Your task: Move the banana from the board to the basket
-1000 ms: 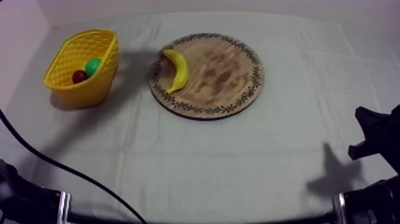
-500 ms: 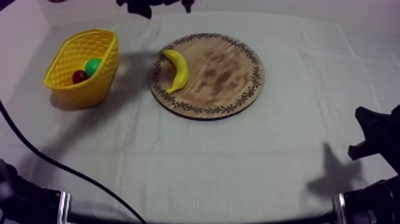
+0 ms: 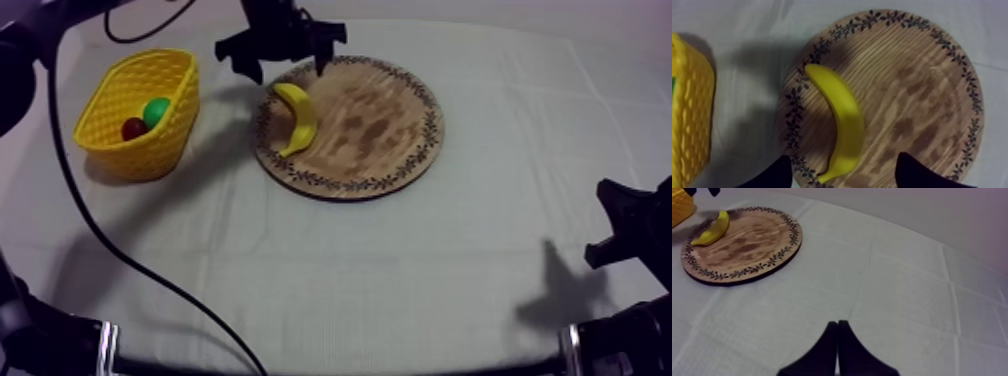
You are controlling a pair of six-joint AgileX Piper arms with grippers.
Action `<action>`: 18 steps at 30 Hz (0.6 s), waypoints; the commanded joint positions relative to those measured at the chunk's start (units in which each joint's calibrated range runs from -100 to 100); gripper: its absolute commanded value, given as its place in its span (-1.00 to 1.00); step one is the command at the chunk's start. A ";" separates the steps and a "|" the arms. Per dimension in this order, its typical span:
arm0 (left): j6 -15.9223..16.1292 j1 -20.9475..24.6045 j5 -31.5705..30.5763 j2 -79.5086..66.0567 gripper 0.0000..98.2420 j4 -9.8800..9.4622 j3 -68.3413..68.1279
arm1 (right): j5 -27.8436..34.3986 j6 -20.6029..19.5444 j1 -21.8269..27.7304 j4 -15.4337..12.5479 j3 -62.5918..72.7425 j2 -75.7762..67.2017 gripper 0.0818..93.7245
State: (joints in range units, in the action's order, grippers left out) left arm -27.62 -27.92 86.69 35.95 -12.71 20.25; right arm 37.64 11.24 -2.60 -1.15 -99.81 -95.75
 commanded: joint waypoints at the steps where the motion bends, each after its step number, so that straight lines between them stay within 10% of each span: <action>1: -0.33 0.11 -0.38 1.98 0.53 0.10 0.16 | 0.03 -0.03 0.00 0.00 0.03 0.00 -0.99; 18: -2.88 0.52 -4.39 13.34 0.47 0.40 5.28 | 0.03 -0.03 0.00 0.00 0.03 0.00 -0.99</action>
State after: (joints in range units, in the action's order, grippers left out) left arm -30.44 -27.41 82.22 48.76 -12.33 25.00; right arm 37.64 11.24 -2.60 -1.15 -99.81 -95.75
